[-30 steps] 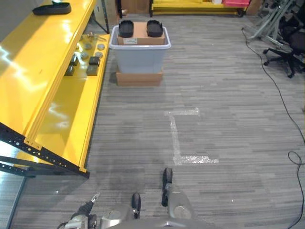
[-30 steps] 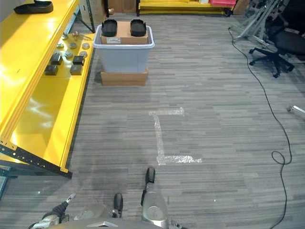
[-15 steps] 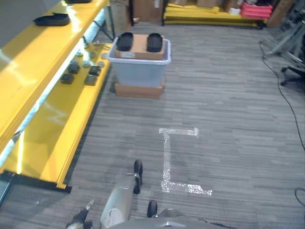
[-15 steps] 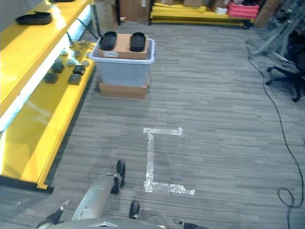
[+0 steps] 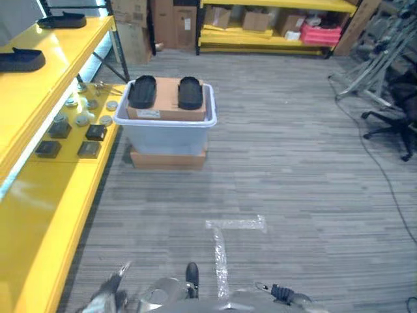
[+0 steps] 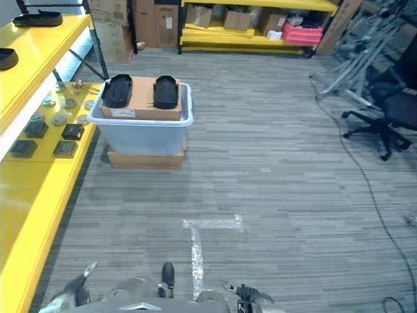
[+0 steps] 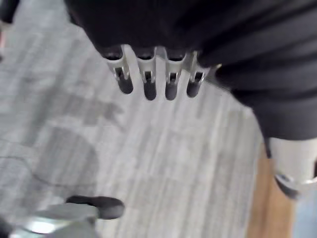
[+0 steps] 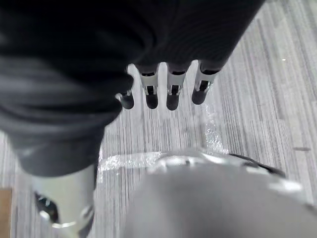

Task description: Move parts from the plastic box to the shelf.

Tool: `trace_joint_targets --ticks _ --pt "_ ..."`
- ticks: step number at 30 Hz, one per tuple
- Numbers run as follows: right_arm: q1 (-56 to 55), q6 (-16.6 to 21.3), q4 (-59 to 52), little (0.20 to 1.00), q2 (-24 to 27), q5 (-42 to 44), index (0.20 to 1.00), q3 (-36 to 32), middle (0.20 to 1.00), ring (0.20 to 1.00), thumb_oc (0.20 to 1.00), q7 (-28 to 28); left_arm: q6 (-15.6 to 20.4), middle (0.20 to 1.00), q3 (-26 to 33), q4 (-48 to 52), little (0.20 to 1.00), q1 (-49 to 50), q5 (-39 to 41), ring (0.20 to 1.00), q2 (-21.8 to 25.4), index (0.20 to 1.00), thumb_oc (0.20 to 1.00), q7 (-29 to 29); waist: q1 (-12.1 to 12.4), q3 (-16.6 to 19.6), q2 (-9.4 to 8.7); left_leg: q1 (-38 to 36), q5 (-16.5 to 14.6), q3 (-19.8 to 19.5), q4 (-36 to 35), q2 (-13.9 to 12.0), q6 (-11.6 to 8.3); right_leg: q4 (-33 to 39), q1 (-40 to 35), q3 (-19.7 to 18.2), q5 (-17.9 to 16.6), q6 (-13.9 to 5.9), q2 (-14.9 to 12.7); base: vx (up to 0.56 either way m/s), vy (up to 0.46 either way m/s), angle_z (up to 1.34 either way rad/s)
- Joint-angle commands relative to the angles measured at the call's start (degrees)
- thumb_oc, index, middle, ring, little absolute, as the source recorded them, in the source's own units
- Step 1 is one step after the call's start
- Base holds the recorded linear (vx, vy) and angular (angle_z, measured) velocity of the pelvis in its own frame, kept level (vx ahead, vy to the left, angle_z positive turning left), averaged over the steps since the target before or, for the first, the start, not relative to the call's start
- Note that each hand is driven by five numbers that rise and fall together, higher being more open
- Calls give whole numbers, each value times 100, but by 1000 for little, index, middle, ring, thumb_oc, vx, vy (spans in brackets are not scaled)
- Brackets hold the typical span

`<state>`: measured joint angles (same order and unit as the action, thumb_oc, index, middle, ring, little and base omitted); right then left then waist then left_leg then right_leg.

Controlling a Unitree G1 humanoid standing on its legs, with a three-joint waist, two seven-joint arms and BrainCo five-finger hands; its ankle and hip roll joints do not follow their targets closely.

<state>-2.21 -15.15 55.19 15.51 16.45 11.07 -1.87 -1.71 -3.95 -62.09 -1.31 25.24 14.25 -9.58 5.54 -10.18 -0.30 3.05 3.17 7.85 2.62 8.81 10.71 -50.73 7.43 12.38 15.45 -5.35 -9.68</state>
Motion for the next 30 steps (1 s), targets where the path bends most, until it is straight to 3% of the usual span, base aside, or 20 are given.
trace_joint_targets --ticks 1,5,7,14,16,17,19,21,22,24,25,27,29,30 --pt "-5 106 281 1000 117 143 1000 -89 1000 1000 1000 66 -108 1000 142 35 1000 89 177 1000 165 1000 1000 -314 17 -244 -26 121 -18 -519 94 -333 -600 2826 -54 -11 -1911 -196 401 353 -165 22" --pt "-166 409 519 1000 188 -22 1000 -287 1000 1000 1000 303 -37 1000 244 -173 1000 176 -79 1000 173 1000 1000 -208 -334 -249 -270 -390 -468 -921 103 -50 -597 4771 454 -322 -2668 -459 423 497 -143 39" --pt "-266 520 573 1000 213 -70 1000 -410 1000 1000 1000 394 115 1000 266 -332 1000 260 -206 1000 171 1000 1000 -111 -468 -275 -257 -688 -699 -1137 107 -70 -596 5474 600 -426 -2797 -537 430 576 -138 66" --pt "-320 650 622 1000 189 -46 1000 -582 1000 1000 1000 407 230 1000 334 -369 1000 435 -474 1000 181 1000 1000 51 -521 -266 -324 -928 -1296 -1213 643 -122 -571 5573 642 -551 -2829 -596 169 455 -158 55" --pt "-204 548 674 1000 226 -41 1000 -534 1000 1000 1000 311 289 1000 314 -401 1000 486 -451 1000 158 1000 1000 109 -538 -161 -374 -1078 -1589 -1170 955 -285 -702 5518 274 -624 -2768 -481 165 814 -333 58" --pt "-150 452 698 1000 248 -13 1000 -486 1000 1000 1000 241 280 1000 332 -377 1000 471 -424 1000 135 1000 1000 183 -564 -30 -364 -1340 -1478 -1159 999 -549 -878 5324 145 -621 -2689 -361 229 663 -258 57" --pt "-130 386 699 1000 294 -37 1000 -459 1000 1000 1000 260 302 1000 326 -330 1000 458 -426 1000 100 1000 1000 218 -587 57 -329 -1390 -1148 -1111 1163 -748 -1034 5231 48 -612 -2627 -260 337 394 -169 29" --pt "-106 344 753 1000 412 -248 1000 -418 1000 1000 1000 287 210 1000 318 -158 1000 405 -168 1000 13 1000 1000 96 -583 141 -354 -1079 -348 -887 2252 -1104 -1269 5223 -182 -468 -2466 -33 465 376 -255 29" --pt "-109 347 788 1000 475 -255 1000 -412 1000 1000 1000 243 133 1000 341 -89 1000 368 -48 1000 -12 1000 1000 67 -543 125 -413 -707 -121 -875 2961 -1142 -1280 5241 -312 -451 -2410 71 481 315 -257 31" --pt "-115 360 838 1000 538 -205 1000 -441 1000 1000 1000 227 77 1000 363 -17 1000 327 -40 1000 -34 1000 1000 22 -467 66 -480 -68 -100 -874 3616 -1091 -1205 5225 -467 -414 -2351 156 488 191 -157 -18" --pt "-118 388 888 1000 599 -175 1000 -510 1000 1000 1000 253 77 1000 361 3 1000 287 -69 1000 -25 1000 1000 30 -389 -13 -514 390 -254 -802 3569 -1020 -1106 5232 -605 -386 -2299 165 508 220 -97 -45" --pt "-97 432 948 1000 602 -260 1000 -595 1000 1000 1000 288 159 1000 350 -47 1000 259 73 1000 -5 1000 1000 17 -350 -66 -499 447 -361 -571 2622 -1041 -1081 5260 -791 -269 -2214 106 530 188 29 -20" --pt "-115 475 971 1000 551 -237 1000 -610 1000 1000 1000 187 177 1000 354 -100 1000 223 132 1000 17 1000 1000 8 -324 -78 -425 430 -111 -344 1308 -1128 -1236 5418 -1008 -156 -2180 15 552 159 116 -11" --pt "-121 483 976 1000 543 -213 1000 -613 1000 1000 1000 163 180 1000 354 -110 1000 213 119 1000 16 1000 1000 9 -321 -86 -417 429 -56 -327 1138 -1139 -1266 5451 -1047 -145 -2178 0 544 123 110 -4"
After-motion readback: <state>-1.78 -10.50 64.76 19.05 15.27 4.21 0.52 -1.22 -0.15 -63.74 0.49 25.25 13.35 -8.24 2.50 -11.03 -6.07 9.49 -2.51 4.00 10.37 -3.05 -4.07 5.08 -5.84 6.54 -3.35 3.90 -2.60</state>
